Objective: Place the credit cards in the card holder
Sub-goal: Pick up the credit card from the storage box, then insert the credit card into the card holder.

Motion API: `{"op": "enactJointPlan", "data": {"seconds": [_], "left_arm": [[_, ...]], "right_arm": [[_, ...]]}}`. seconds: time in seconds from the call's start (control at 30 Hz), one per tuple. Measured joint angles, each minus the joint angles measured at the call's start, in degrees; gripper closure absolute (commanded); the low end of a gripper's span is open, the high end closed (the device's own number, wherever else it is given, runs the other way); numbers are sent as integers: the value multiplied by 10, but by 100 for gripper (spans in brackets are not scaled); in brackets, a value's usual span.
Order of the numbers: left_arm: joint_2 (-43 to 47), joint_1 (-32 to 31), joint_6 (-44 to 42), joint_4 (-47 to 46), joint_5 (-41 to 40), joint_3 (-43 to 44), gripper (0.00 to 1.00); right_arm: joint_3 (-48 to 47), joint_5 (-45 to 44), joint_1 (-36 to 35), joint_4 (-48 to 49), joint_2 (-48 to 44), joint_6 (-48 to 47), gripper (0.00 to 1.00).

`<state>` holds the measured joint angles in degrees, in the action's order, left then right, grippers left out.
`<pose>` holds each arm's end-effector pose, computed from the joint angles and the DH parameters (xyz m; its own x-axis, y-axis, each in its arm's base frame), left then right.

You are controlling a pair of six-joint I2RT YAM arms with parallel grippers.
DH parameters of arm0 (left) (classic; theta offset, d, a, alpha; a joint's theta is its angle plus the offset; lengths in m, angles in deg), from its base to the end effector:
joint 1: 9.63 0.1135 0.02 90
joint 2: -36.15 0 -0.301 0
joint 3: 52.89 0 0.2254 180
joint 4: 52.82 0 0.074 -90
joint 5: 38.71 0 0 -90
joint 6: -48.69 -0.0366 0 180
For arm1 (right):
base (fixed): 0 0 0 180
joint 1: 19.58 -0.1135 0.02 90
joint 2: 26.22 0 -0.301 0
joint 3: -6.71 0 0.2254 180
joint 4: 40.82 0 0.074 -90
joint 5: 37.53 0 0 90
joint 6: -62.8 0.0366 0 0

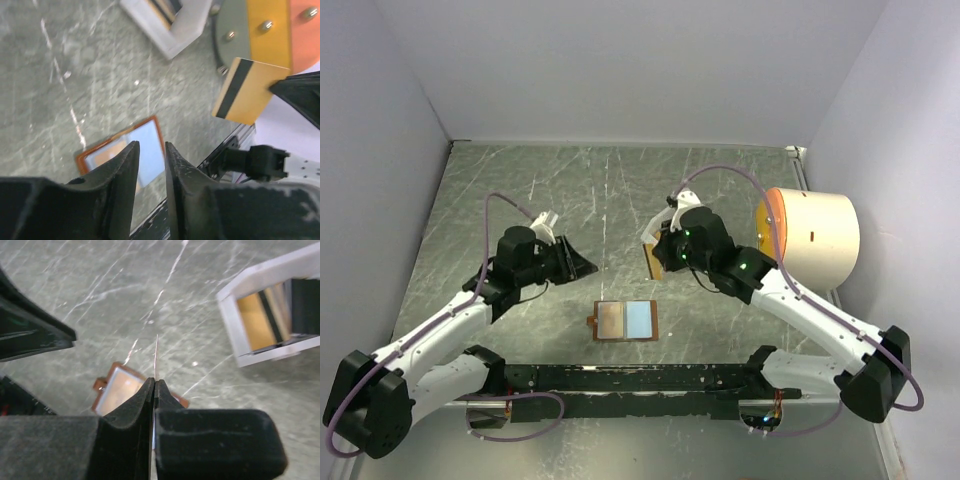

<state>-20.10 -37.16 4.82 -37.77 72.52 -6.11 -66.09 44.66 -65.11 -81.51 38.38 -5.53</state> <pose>0.1477 -0.0919 0.2818 -0.7763 -0.3532 -0.5222 0.2357 0.6056 -0.7600 0.1486 0.1442 0.3583 -0.5811 -0.0697 -0.8108 -0.4435 0.8625 0.2436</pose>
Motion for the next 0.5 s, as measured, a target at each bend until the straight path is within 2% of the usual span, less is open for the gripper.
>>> {"op": "enactJointPlan", "data": {"seconds": [0.13,0.3,0.5], "left_arm": [[-22,0,2,1,21,-38,93],[-78,-13,4,-13,47,-63,93],[-140,-69,7,-22,47,-68,93]], "right_arm": [[60,57,-2,49,-9,67,100],[141,100,-2,121,-15,147,100],[228,122,-4,203,-19,232,100]]}}
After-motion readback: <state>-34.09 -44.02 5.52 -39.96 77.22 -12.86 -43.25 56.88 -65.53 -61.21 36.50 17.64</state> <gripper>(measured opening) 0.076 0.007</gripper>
